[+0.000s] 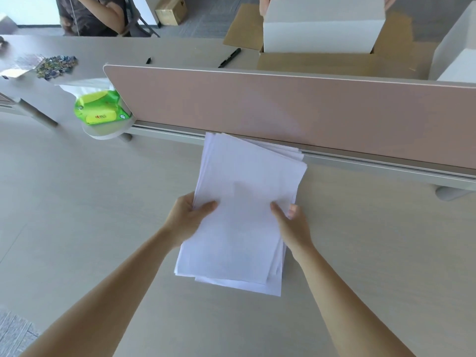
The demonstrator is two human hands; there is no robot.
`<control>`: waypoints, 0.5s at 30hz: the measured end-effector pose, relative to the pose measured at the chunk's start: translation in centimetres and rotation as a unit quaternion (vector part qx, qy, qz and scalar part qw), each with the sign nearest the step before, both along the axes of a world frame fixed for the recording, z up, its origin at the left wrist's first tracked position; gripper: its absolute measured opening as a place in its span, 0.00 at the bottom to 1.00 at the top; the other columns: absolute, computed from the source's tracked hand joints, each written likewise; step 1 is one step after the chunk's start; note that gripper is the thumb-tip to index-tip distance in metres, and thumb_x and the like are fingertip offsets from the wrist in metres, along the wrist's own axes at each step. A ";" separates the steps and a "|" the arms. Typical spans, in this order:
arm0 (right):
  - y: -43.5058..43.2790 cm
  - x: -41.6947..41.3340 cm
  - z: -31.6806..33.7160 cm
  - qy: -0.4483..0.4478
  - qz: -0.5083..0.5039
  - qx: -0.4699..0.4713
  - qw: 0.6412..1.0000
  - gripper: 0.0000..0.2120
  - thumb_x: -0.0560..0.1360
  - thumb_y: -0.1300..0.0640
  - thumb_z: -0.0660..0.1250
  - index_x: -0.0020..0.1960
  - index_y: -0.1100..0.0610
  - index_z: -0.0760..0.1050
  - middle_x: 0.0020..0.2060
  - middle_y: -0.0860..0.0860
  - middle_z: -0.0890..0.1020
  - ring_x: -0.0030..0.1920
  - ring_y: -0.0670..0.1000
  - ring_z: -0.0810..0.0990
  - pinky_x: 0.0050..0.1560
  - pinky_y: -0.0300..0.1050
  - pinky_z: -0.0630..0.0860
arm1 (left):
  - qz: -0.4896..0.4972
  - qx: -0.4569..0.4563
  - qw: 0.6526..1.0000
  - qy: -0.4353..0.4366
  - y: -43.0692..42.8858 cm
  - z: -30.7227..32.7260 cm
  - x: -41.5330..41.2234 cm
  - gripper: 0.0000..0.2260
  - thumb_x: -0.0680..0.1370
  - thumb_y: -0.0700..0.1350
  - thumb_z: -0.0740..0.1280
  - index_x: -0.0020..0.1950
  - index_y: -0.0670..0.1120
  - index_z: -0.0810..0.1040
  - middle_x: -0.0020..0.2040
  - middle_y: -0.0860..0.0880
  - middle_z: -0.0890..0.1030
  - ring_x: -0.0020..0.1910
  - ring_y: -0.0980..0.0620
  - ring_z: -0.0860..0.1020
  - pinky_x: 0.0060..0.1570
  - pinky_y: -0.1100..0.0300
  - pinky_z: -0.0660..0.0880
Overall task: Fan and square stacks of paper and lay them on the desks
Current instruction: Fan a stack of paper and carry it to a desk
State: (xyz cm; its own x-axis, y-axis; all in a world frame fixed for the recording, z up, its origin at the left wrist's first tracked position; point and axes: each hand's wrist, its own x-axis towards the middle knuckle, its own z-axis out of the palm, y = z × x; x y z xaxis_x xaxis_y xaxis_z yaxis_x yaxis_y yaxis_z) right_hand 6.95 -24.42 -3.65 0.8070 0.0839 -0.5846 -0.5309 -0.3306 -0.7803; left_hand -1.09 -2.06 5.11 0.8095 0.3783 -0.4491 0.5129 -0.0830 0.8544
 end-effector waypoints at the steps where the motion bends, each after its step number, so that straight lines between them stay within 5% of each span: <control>1: -0.4 0.1 0.7 -0.012 -0.009 0.039 0.999 0.40 0.61 0.27 0.66 0.57 0.59 0.72 0.45 0.47 0.75 0.47 0.50 0.74 0.42 0.42 0.68 | -0.004 -0.017 1.000 -0.018 0.1 1.0 -0.4 0.14 0.72 0.48 0.73 0.52 0.40 0.84 0.51 0.39 0.85 0.46 0.43 0.84 0.48 0.45 0.80; 3: -1.1 0.2 1.6 -0.009 0.006 0.179 0.984 0.42 0.64 0.29 0.71 0.63 0.61 0.74 0.48 0.51 0.81 0.49 0.52 0.79 0.47 0.45 0.72 | -0.013 -0.048 0.998 -0.046 0.3 2.6 -1.1 0.14 0.75 0.44 0.73 0.56 0.36 0.82 0.53 0.38 0.85 0.49 0.42 0.84 0.49 0.48 0.81; 6: -1.3 -0.6 3.9 0.023 0.031 0.360 0.932 0.29 0.71 0.40 0.74 0.66 0.55 0.78 0.62 0.53 0.82 0.64 0.55 0.80 0.65 0.55 0.74 | -0.003 -0.074 0.994 -0.077 0.3 4.2 -2.4 0.12 0.76 0.41 0.71 0.56 0.35 0.81 0.53 0.39 0.85 0.50 0.42 0.85 0.47 0.51 0.81; 8: -0.1 -1.8 6.2 0.009 0.055 0.330 0.942 0.21 0.72 0.40 0.72 0.59 0.53 0.80 0.53 0.49 0.86 0.53 0.49 0.84 0.54 0.48 0.78 | 0.025 -0.077 0.992 -0.094 0.2 4.6 -3.3 0.13 0.74 0.45 0.75 0.53 0.37 0.83 0.51 0.40 0.85 0.49 0.42 0.85 0.45 0.52 0.81; 10: 1.6 -3.2 8.2 -0.026 0.054 0.245 0.968 0.21 0.69 0.35 0.70 0.46 0.53 0.78 0.32 0.51 0.75 0.29 0.50 0.68 0.33 0.45 0.63 | 0.071 -0.069 0.990 -0.098 0.3 4.6 -4.3 0.15 0.68 0.51 0.77 0.47 0.42 0.86 0.48 0.43 0.86 0.46 0.44 0.85 0.43 0.53 0.81; 11: 2.3 -3.9 8.7 -0.042 0.044 0.223 0.973 0.19 0.68 0.34 0.69 0.41 0.51 0.78 0.30 0.52 0.69 0.29 0.51 0.60 0.32 0.45 0.57 | 0.101 -0.061 0.988 -0.099 0.4 4.5 -4.8 0.13 0.67 0.52 0.78 0.45 0.44 0.86 0.46 0.45 0.87 0.45 0.46 0.86 0.42 0.54 0.81; 15: 5.0 -6.3 10.6 -0.106 0.075 0.213 0.968 0.18 0.79 0.50 0.68 0.30 0.47 0.77 0.23 0.40 0.65 0.24 0.43 0.60 0.27 0.34 0.61 | 0.184 -0.035 0.973 -0.133 1.9 4.6 -7.4 0.06 0.71 0.47 0.77 0.42 0.46 0.85 0.41 0.52 0.87 0.41 0.55 0.85 0.37 0.62 0.79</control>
State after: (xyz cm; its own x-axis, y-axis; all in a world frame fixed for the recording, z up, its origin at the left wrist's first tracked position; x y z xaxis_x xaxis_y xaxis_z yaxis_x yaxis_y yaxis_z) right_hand 0.63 -19.41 6.95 0.8649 0.4067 -0.2942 -0.3150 -0.0165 -0.9489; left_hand -8.53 -0.20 9.75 0.7161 0.6404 -0.2776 0.2578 0.1270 0.9578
